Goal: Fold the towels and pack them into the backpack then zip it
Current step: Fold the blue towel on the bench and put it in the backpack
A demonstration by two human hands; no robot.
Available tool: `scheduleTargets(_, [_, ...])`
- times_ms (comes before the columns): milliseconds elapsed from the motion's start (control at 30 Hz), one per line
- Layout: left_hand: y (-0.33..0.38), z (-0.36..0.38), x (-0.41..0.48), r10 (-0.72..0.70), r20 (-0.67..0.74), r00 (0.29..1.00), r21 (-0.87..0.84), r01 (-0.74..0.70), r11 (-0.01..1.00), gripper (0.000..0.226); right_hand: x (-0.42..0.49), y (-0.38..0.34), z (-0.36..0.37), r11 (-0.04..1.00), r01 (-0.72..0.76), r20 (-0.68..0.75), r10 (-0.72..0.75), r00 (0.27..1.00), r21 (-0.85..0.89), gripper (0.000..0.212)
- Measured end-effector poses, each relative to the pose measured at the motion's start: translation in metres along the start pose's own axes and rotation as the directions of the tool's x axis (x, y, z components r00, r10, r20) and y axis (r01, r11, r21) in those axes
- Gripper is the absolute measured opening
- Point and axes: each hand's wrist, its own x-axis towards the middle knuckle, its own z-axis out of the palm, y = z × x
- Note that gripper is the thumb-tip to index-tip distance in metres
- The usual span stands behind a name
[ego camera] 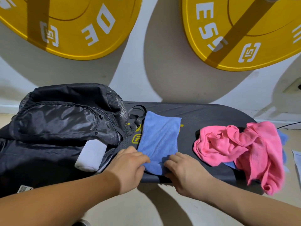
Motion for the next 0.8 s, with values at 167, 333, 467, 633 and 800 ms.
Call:
scheduleTargets(167, [0.001,0.001,-0.001,-0.274,0.107,0.956,-0.297,0.294,0.908,0.02,0.01,0.013,-0.019,0.77,-0.372,0.264,0.27,0.926,0.518,0.013])
scheduleTargets(333, [-0.004,0.003,0.008,-0.303,-0.061,0.951,-0.232,0.281,0.931,0.011,0.018,0.02,-0.004,0.676,-0.502,0.173,0.495,0.852,0.539,0.02])
scheduleTargets(467, [0.0,-0.003,0.01,0.201,0.021,0.979,0.25,-0.2,0.947,0.017,0.016,0.018,0.003,0.946,-0.241,-0.177,0.281,0.943,0.217,0.016])
scheduleTargets(633, [0.002,0.0,-0.001,0.236,0.121,0.964,0.369,-0.265,0.891,0.035,0.005,0.006,0.015,0.974,0.092,-0.33,-0.158,0.931,-0.205,0.016])
scheduleTargets(800, [-0.003,0.0,0.005,0.122,0.118,0.985,0.217,-0.145,0.965,0.036,0.005,0.014,0.014,0.962,0.054,-0.157,-0.098,0.983,-0.266,0.028])
